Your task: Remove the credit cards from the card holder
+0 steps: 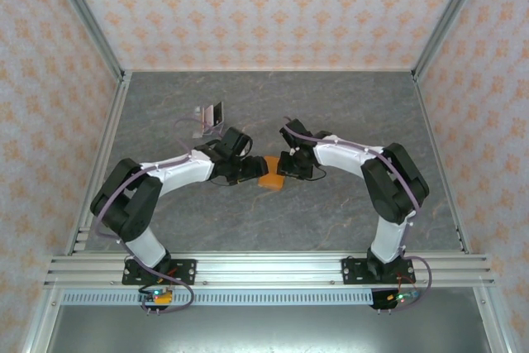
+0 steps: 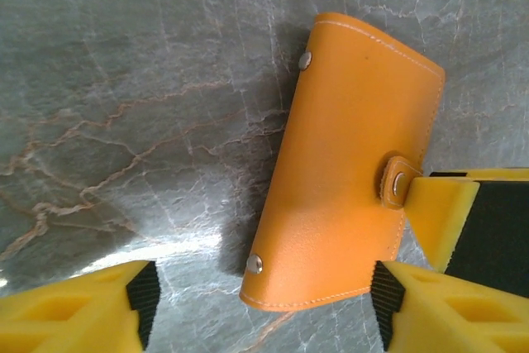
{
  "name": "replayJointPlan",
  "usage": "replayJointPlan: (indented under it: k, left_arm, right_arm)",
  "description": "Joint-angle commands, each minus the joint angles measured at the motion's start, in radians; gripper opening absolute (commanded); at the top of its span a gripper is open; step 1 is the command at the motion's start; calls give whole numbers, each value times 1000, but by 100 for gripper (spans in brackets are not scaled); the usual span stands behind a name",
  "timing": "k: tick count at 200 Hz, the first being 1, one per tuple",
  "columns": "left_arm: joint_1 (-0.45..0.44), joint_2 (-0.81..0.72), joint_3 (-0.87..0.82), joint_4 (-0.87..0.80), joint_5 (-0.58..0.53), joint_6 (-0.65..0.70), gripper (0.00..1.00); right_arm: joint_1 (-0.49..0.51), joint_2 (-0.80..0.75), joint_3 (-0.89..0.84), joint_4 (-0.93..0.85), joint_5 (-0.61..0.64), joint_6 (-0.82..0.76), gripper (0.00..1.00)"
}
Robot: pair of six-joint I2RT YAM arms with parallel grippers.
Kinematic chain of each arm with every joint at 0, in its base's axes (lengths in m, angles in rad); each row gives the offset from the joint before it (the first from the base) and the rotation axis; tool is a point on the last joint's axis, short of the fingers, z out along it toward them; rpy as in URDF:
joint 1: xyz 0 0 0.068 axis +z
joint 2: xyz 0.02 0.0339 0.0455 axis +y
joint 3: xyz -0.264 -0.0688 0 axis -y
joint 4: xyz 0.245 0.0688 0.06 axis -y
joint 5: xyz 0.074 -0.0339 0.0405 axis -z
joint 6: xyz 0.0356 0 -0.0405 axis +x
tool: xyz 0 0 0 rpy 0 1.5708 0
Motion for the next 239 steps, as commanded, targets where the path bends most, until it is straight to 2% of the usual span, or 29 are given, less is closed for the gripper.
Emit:
replayJointPlan:
  k: [1, 56, 132, 161, 207, 239]
  left_arm:
    - [-1, 15, 20, 59, 60, -15, 67]
    - [-2, 56, 11, 129, 124, -68, 64]
    - [-4, 89, 25, 134, 159, -74, 59]
    - [-3, 100, 3, 215, 239, -105, 58]
    - [0, 98, -12, 258, 271, -119, 51]
    - [3, 97, -22, 278, 262, -131, 37]
  right_arm:
    - [-7, 51, 3, -54, 21, -45, 32]
    - [-34, 57, -22, -14, -27, -58, 32]
    - [-36, 58, -37, 15, -63, -37, 31]
    - [-35, 60, -53, 45, -93, -20, 31]
    - [-44, 21, -103, 115, -118, 22, 31]
    - [-51, 4, -118, 125, -118, 35, 30]
